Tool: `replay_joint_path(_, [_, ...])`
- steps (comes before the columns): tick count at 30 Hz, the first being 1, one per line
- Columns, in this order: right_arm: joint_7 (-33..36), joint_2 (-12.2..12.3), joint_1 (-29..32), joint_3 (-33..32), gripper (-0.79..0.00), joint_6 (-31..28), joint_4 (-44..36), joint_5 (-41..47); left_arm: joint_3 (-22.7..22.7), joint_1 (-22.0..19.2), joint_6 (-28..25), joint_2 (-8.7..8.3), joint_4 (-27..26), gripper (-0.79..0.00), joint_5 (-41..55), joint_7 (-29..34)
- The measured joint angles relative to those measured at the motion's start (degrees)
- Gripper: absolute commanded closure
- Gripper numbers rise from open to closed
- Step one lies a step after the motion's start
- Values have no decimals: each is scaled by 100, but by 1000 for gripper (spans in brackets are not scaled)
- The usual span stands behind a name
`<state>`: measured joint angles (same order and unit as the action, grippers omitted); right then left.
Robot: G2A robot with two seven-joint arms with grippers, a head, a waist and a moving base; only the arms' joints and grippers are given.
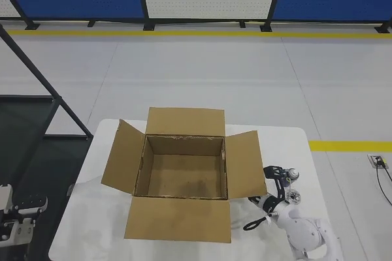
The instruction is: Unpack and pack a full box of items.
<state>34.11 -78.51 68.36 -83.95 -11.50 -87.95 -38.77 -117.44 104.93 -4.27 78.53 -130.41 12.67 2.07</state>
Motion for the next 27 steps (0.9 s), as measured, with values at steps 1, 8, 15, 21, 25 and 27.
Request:
replay_joint_path(1, [-103,-1,-24,-1,0,-138,140,134,0,0,0,0,0,-785,0,0])
replay_joint_path(8, [-558,30,-60,-9,0,-725,618,415,0,0,0,0,0,-785,0,0])
replay_joint_path(15, [-685,46,-83,148,0,-937,642,559,0,0,0,0,0,-785,0,0])
replay_joint_path(21, [-671,37,-357,407,0,-1175,915,689,0,0,0,0,0,-785,0,0])
replay_joint_path(25, [-609,29,-580,580,0,-1176,1082,692,0,0,0,0,0,-785,0,0])
replay_joint_path(27, [-581,30,-663,648,0,-1226,1147,704,0,0,0,0,0,-785,0,0])
